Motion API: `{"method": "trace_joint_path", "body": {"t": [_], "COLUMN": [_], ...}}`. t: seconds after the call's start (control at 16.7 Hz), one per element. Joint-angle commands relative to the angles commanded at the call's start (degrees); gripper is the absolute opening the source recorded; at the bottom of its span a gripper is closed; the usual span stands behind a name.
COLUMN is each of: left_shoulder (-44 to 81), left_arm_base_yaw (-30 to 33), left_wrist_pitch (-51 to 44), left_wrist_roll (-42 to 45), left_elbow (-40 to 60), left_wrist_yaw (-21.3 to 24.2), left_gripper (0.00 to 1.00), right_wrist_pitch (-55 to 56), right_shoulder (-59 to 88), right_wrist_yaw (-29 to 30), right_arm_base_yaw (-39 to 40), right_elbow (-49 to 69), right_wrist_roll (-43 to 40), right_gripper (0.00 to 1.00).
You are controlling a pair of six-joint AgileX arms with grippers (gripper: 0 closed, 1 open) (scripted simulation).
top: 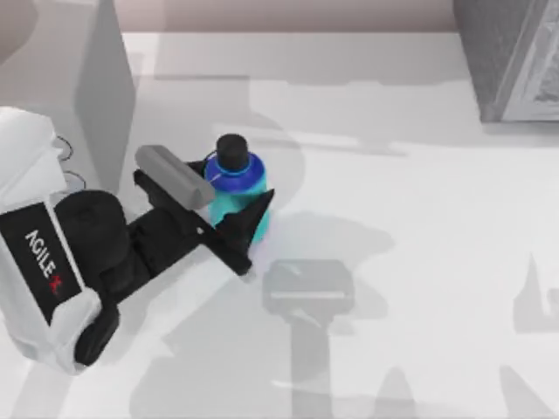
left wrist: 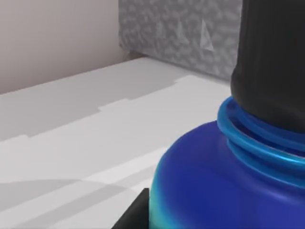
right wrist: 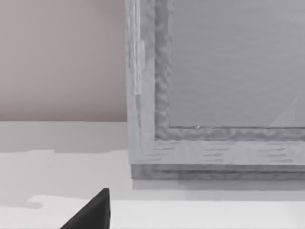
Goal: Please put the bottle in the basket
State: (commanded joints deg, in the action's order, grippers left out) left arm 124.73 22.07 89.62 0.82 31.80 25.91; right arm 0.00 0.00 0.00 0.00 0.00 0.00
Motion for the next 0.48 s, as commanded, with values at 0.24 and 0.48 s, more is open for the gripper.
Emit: {"method": "trace_joint_path", "body": {"t": [0.24, 0.48], "left_shoulder": [-13.0, -32.9], "left_arm_base_yaw": [-10.6, -26.3], "left_wrist_pitch": [-1.6, -4.8], "left_wrist_roll": [-6.9, -17.1], "left_elbow": [-2.8, -7.4], "left_wrist_yaw": [11.7, 28.2], "left_gripper": [0.0, 0.0], "right_wrist_pitch": [0.0, 0.0], "right_shoulder": [0.0, 0.0], "right_wrist_yaw": [0.0, 0.0], "right_arm_base_yaw": [0.0, 0.0], "right_elbow": [0.0, 0.0], "right_wrist_roll": [0.0, 0.0], "right_gripper": [1.0, 1.0]}}
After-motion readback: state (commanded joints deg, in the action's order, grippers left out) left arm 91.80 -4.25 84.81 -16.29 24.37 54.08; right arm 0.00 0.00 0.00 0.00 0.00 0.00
